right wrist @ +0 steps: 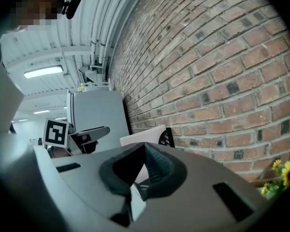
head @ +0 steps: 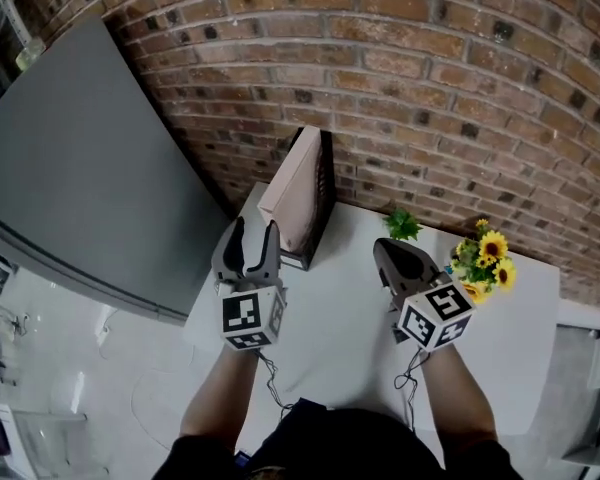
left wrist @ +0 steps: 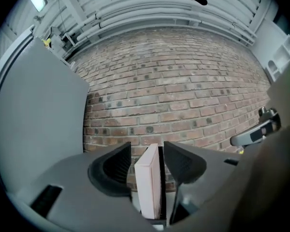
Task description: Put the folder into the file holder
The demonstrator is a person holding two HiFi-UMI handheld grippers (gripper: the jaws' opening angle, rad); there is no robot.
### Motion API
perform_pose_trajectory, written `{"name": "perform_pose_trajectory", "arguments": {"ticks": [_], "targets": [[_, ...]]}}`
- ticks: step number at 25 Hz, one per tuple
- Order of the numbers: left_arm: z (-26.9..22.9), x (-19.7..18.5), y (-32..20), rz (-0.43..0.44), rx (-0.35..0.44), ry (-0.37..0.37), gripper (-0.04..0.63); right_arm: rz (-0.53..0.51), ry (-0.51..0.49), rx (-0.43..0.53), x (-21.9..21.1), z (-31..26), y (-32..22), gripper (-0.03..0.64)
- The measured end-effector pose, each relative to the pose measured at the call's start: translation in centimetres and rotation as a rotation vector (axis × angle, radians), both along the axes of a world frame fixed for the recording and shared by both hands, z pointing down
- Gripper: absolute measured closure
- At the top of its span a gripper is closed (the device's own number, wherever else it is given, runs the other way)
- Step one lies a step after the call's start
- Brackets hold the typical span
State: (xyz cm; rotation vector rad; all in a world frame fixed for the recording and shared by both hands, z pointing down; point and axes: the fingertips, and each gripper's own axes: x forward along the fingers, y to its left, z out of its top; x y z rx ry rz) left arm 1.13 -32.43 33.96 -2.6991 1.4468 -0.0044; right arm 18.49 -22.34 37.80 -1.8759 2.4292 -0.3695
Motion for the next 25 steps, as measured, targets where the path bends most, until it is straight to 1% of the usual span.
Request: {"name": "perform_pose_trajectory", "arguments": {"ticks": [2, 5, 10, 12, 16, 20, 22, 25], "targets": [[0.0, -0.2, 1.7, -0.016, -0.008, -0.004, 0.385, -0.027, 0.011, 0.014, -0.2, -0.4, 0.8, 0.614], [0.2, -0.9, 4.4, -0.059, -0.021, -0.015, 0.427, -0.078, 0.034, 0.027, -0.5, -0.8, 2.1, 0.614], [0.4, -2.1, 9.3, -0.135, -0.041, -0.024, 0.553, -0.157, 0.025, 0.033, -1.0, -0.9, 4.4, 0.614], [0.5, -2.6, 11.3, -0.159, -0.057, -0.023, 0.588, -0.194, 0.015, 0.038, -1.4, -1.0, 5.3, 0.614], [1.3, -3.9, 14.8, -0.195, -0.090, -0.032, 0.589, -0.266, 0.007, 0.039, -3.0, -0.6, 6.5, 0.614], [1.9, -5.3, 17.4, -0.214, -0.126, -0.041, 0.589, -0.307, -0.011, 0.031, -4.7, -0.4, 7.5, 0.614], [1.9, -5.7, 18.3, -0.214, -0.140, -0.026, 0.589, -0.328, -0.014, 0.029, -5.7, -0.3, 7.8, 0.614], [2.2, -6.1, 19.4, -0.184, -0.158, 0.018, 0.589, -0.341, -0.009, 0.022, -6.9, 0.0, 8.2, 0.614]]}}
